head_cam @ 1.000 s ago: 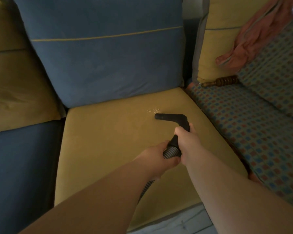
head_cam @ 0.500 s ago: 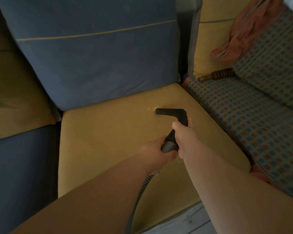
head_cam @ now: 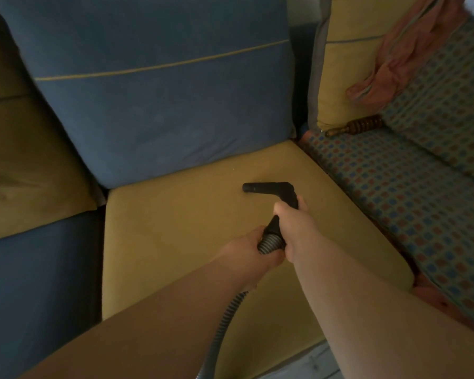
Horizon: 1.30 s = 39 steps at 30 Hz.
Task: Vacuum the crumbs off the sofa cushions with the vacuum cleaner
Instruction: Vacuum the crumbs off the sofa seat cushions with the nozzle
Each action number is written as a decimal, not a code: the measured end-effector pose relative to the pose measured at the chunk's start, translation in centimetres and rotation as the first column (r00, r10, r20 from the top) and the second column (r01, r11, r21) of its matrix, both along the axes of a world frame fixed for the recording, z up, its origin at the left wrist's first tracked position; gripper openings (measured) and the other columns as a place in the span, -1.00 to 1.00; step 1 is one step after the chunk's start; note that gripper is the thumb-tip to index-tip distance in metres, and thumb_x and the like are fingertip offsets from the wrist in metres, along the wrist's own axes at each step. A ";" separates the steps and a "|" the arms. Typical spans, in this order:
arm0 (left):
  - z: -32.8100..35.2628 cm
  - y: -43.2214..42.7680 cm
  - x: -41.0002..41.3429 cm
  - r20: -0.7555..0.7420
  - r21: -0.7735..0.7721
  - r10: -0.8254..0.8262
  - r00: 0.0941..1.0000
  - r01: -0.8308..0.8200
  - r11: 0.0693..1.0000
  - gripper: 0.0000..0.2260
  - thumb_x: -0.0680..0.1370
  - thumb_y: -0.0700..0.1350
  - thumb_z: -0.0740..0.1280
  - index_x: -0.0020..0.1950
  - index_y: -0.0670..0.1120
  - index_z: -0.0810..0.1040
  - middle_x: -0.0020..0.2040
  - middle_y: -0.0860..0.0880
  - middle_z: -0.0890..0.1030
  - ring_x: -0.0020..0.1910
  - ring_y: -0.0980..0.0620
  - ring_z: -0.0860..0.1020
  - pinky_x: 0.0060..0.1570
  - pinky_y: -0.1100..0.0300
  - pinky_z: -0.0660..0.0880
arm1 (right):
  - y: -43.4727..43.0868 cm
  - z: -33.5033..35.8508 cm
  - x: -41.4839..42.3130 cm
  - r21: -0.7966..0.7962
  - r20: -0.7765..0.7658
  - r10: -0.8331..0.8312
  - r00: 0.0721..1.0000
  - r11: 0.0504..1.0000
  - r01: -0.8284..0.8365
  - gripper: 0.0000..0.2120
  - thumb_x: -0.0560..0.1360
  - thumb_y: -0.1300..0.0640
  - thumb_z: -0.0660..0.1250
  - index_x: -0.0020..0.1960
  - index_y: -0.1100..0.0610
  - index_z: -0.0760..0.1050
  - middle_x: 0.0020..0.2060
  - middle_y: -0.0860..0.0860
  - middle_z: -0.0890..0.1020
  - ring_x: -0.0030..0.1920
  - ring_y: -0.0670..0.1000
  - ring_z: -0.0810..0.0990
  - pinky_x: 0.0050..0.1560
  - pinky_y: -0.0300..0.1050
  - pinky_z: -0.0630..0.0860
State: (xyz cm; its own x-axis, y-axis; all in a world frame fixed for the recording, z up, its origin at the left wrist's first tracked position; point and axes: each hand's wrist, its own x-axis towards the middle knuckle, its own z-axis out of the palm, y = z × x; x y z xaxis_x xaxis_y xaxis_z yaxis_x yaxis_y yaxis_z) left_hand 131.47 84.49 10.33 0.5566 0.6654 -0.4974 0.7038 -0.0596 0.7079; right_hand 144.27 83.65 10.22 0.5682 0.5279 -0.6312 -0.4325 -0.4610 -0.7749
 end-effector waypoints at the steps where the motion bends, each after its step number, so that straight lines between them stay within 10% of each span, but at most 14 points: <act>1: 0.2 -0.1 0.3 -0.002 -0.007 -0.012 1.000 0.012 1.000 -0.56 0.49 0.17 0.34 0.36 0.25 0.35 -0.28 0.03 0.55 -0.45 0.07 0.52 -0.37 0.14 0.60 | -0.2 0.0 0.2 0.000 0.003 -0.019 1.000 1.000 0.019 -0.33 0.49 0.10 0.29 0.50 -0.25 0.14 0.18 0.09 0.50 -0.03 0.15 0.58 -0.13 0.03 0.60; 39: -1.4 3.1 3.1 0.068 -0.057 0.017 0.998 -0.013 0.998 -0.56 0.51 0.14 0.35 0.37 0.20 0.37 -0.27 0.02 0.54 -0.43 0.07 0.52 -0.43 0.21 0.57 | 2.9 -0.6 2.4 -0.029 0.089 -0.091 0.992 0.995 0.094 -0.28 0.49 0.07 0.32 0.51 -0.30 0.06 0.18 0.02 0.47 -0.04 0.10 0.56 -0.13 0.03 0.59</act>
